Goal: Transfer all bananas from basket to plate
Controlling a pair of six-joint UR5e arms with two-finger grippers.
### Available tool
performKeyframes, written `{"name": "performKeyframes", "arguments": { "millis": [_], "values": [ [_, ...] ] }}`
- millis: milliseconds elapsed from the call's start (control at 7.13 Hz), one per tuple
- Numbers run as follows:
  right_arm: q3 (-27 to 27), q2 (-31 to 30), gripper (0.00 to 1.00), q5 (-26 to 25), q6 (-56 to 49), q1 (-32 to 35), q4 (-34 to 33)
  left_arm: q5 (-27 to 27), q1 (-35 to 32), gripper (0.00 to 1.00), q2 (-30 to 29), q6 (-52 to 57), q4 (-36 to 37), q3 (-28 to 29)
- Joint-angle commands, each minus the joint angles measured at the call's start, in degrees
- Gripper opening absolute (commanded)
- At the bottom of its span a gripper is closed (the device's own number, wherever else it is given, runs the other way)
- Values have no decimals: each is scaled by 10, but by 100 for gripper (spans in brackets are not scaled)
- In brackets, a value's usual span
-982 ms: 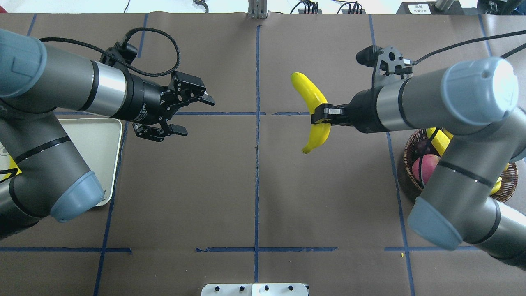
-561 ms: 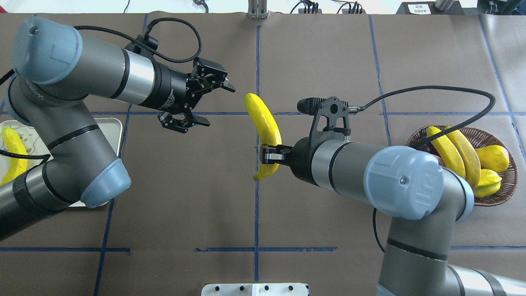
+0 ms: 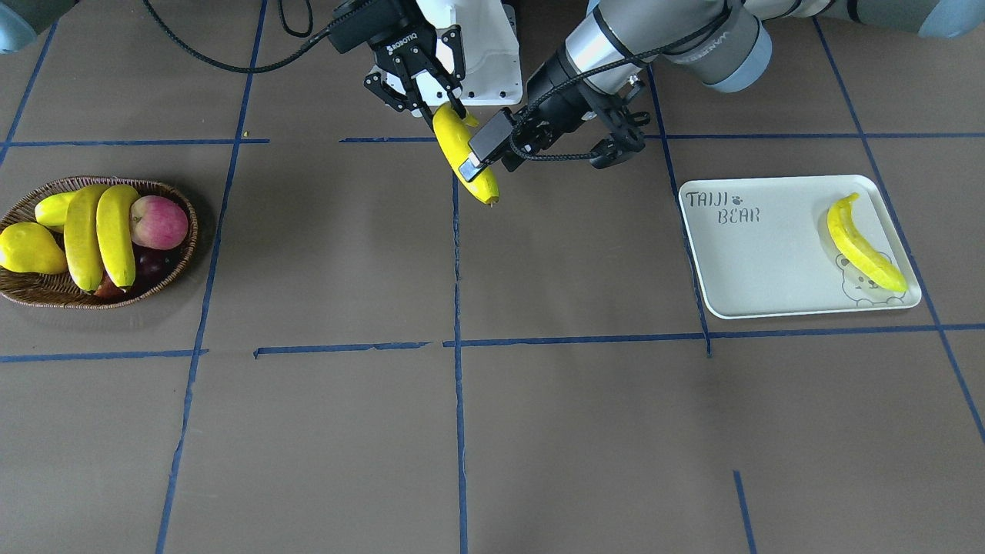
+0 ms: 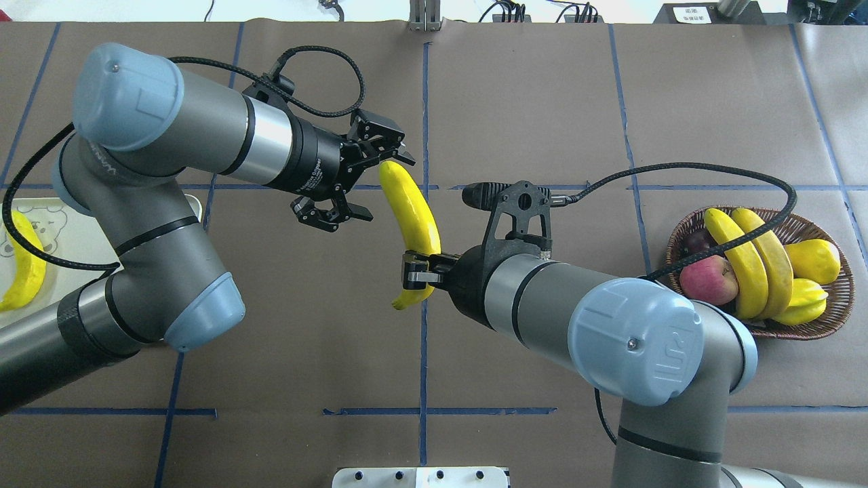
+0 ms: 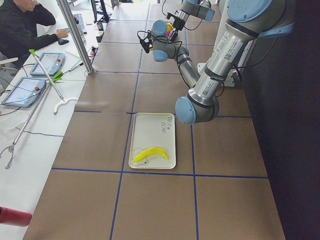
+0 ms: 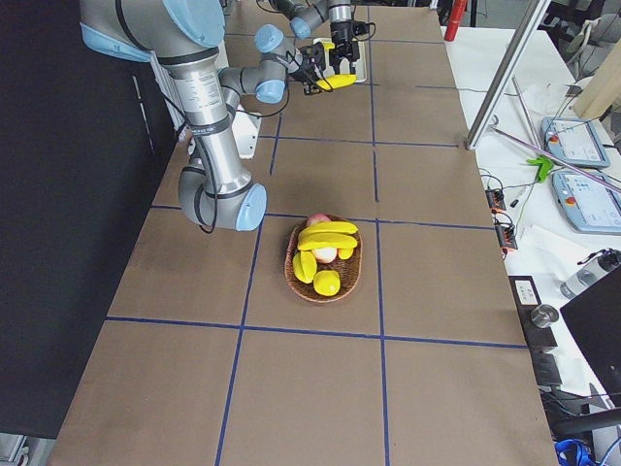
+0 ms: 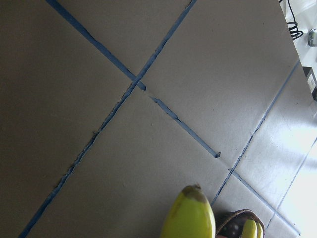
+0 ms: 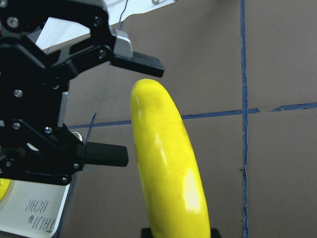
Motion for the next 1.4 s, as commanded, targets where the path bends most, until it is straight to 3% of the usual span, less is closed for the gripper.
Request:
{"name": "performKeyframes", "arguments": {
  "millis": [0,140,281,421,561,702,842,1263],
  "values": [
    [0,2,1,0,1,-4,2,14,22,99,-10,0,-1,1],
    [3,2,1,1,2,-4,2,18,31,95,-13,0,-1,1],
    [4,1,1,1,2,-4,3,18,31,38,-13,0,-1,0],
    [5,1,1,1,2,-4,3,18,31,0,-8,7,-1,-2],
    [8,-3,2,1,2,-4,2,18,28,0,-6,7,-14,-2],
    [13,0,67,2,3,-5,0,18,26,0,-5,7,-15,0],
    [16,-5,100,1,5,-5,0,18,22,0,-6,7,-15,0],
    [33,-6,100,10,8,-5,-2,19,13,0,-5,12,-9,9]
  ]
}}
